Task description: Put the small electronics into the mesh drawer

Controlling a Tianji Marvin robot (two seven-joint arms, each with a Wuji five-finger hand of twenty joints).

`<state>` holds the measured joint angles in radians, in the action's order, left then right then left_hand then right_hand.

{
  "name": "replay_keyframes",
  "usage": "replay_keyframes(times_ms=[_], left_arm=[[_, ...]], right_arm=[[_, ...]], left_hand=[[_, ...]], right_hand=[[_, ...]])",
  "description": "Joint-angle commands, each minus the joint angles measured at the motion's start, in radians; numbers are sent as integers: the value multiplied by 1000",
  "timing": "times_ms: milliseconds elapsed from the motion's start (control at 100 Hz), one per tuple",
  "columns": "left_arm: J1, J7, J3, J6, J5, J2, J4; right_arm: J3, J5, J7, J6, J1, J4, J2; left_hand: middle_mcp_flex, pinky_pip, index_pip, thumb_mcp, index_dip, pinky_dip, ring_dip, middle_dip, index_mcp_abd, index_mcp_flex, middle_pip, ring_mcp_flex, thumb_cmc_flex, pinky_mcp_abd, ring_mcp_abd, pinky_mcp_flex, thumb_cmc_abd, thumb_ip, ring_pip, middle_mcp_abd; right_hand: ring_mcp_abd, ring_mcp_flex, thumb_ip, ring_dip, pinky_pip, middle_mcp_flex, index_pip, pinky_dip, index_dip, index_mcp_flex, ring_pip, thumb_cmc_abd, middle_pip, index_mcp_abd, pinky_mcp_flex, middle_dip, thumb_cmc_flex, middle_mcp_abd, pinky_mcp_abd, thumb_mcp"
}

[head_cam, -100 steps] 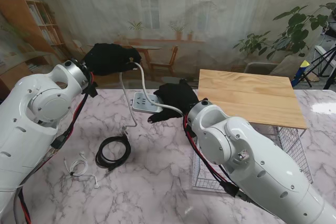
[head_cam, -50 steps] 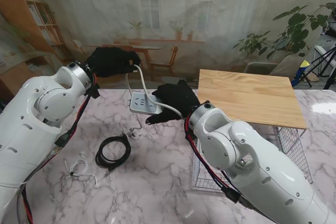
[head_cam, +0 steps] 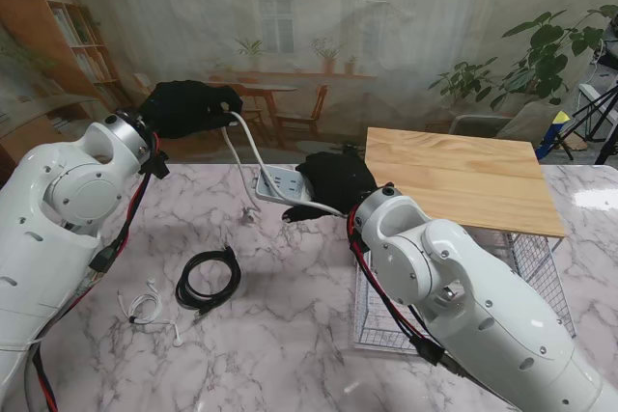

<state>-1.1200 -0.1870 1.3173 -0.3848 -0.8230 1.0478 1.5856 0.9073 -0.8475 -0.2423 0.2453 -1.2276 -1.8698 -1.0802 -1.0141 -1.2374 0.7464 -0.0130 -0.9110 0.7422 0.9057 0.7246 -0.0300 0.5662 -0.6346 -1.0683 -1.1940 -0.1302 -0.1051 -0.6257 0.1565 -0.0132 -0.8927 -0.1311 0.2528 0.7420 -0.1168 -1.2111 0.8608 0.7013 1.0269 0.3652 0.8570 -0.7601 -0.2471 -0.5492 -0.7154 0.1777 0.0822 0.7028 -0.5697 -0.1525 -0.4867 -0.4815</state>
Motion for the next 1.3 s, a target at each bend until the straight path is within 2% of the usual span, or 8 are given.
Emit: replay_keyframes(times_ms=[0,300,550,680,820,1140,1290], left_arm=[[10,-7,-2,-3,3,-2,-2],[26,13,-33,-4,33,7,18],[55,-36,-64,14,48,4,46],[93,-57,-131,52,44,5,3],[126,-51,-207,86,49,10,-63],[160,-52,-331,142,127,24,-142],[158,-53,-367,140,161,28,-163]], right_arm=[[-1,8,2,-4,-3,0,-1],[-11,17,0,-60,-28,-20,3],[-26,34,13,-63,-27,-9,-1],[-15,29,55,-71,-48,-25,-7],[8,44,70,-67,-70,-51,-10],[38,88,116,-52,-98,-81,-21],[54,113,139,-29,-105,-90,-28]], left_hand=[[-23,-14,32,27,0,32,15,17,17,9,-30,-12,-67,58,31,7,-39,15,-30,-18],[-23,-16,39,29,2,34,16,20,19,9,-34,-16,-69,60,34,3,-38,17,-34,-18],[-24,-16,40,29,4,34,16,20,25,9,-34,-16,-67,61,34,3,-38,17,-35,-17],[-23,-15,41,29,4,34,15,20,28,10,-33,-15,-67,61,34,4,-38,16,-35,-15],[-23,-15,42,28,5,34,15,20,29,10,-32,-14,-67,60,33,4,-38,16,-34,-15],[-24,-16,42,27,9,36,16,19,31,11,-31,-13,-66,58,29,8,-37,15,-35,-15],[-22,-13,39,27,15,36,14,16,29,12,-24,-8,-66,54,22,14,-37,14,-30,-15]], right_hand=[[-9,23,29,-21,-2,20,56,-1,12,-142,-75,212,-31,-104,-10,15,-137,20,-1,-397],[-10,29,29,-22,-1,26,55,-1,12,-145,-78,208,-29,-108,-7,14,-134,22,-3,-401],[-11,27,27,-22,-3,25,53,-3,13,-143,-77,213,-30,-107,-9,16,-134,24,-3,-397],[-12,30,27,-23,-1,29,53,-2,14,-144,-79,211,-30,-116,-6,16,-135,25,-4,-396],[-11,31,27,-23,-1,29,53,-3,13,-146,-79,209,-31,-112,-7,17,-135,22,-3,-398],[-8,39,25,-26,0,36,53,-3,11,-150,-83,204,-37,-104,-4,21,-137,21,-4,-406],[-7,43,23,-27,-1,39,53,-4,10,-152,-85,203,-40,-101,-5,23,-138,20,-4,-408]])
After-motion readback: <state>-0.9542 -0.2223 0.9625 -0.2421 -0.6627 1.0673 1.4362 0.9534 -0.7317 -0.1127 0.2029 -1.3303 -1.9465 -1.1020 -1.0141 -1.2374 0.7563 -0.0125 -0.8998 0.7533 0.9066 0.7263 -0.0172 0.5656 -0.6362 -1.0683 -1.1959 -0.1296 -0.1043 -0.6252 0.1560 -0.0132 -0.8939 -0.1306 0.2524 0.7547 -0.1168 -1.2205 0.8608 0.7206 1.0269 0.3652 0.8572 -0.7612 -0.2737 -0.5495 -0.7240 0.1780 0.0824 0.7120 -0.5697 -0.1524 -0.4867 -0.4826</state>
